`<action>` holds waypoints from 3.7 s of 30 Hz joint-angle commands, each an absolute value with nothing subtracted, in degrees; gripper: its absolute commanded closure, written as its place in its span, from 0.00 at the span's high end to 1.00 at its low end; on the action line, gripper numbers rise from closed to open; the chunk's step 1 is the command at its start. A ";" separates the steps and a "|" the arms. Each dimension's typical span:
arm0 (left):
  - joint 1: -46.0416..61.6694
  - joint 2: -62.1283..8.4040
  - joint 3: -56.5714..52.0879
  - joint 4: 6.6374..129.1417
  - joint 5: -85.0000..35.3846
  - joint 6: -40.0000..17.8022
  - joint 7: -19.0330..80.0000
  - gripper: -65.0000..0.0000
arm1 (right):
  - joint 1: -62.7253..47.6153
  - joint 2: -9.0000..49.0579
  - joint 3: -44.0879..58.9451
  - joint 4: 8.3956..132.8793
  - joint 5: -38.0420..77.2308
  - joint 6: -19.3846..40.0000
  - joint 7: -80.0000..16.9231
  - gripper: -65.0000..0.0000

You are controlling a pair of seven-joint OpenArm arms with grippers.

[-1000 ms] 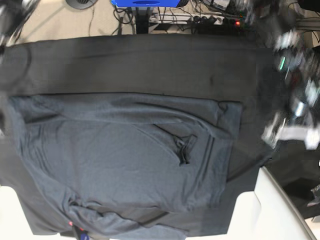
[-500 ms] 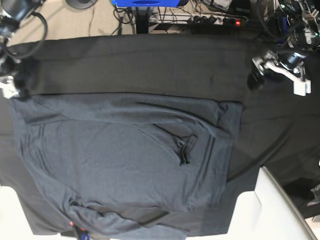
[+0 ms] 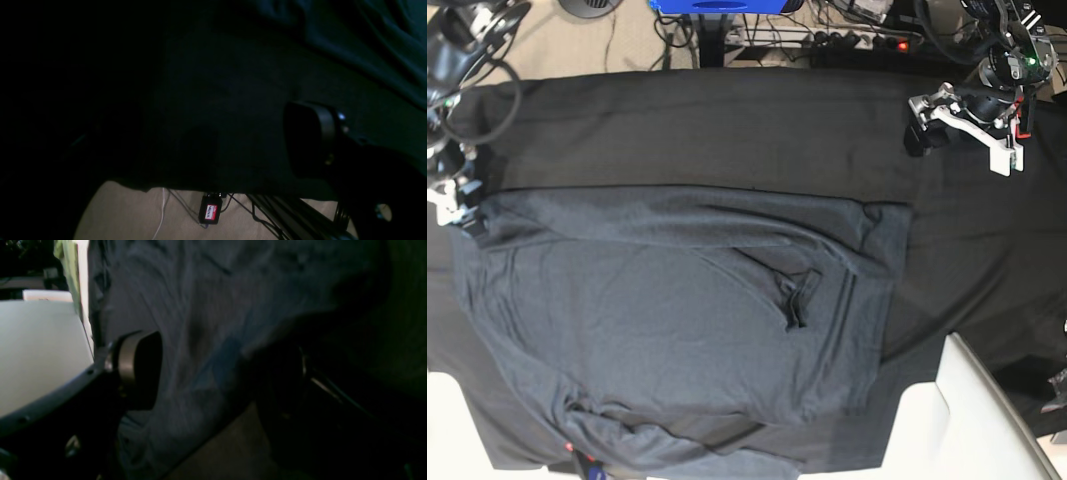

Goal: Fold the T-shirt properly

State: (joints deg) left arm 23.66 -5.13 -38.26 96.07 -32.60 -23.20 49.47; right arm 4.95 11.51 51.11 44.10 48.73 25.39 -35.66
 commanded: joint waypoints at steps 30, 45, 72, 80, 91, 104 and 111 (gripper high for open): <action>15.60 -4.53 -39.16 87.78 -33.27 -23.52 48.57 1.00 | 4.09 13.23 51.30 41.27 46.29 23.08 -38.73 0.39; 15.69 -4.79 -39.16 87.78 -33.10 -23.52 48.57 1.00 | -0.22 10.59 56.84 51.56 46.29 15.52 -38.81 0.73; 15.69 -4.79 -39.16 87.78 -33.10 -23.52 48.57 1.00 | 6.64 11.38 51.03 42.07 46.37 15.43 -33.80 0.73; 15.43 -4.70 -39.16 87.78 -33.19 -23.52 48.57 1.00 | 6.73 11.65 50.95 40.92 46.29 15.52 -33.27 0.42; 10.95 -4.53 -39.16 85.41 -33.36 -23.43 48.66 1.00 | 6.73 11.56 50.95 40.92 46.37 15.52 -33.71 0.00; 2.86 -4.44 -39.08 69.49 -33.36 -23.43 43.38 1.00 | 6.55 11.56 51.21 40.92 46.55 15.52 -35.91 0.00; 0.75 -3.30 -38.73 64.57 -33.36 -23.43 42.42 1.00 | 6.55 11.65 51.03 40.92 46.55 15.52 -35.91 0.00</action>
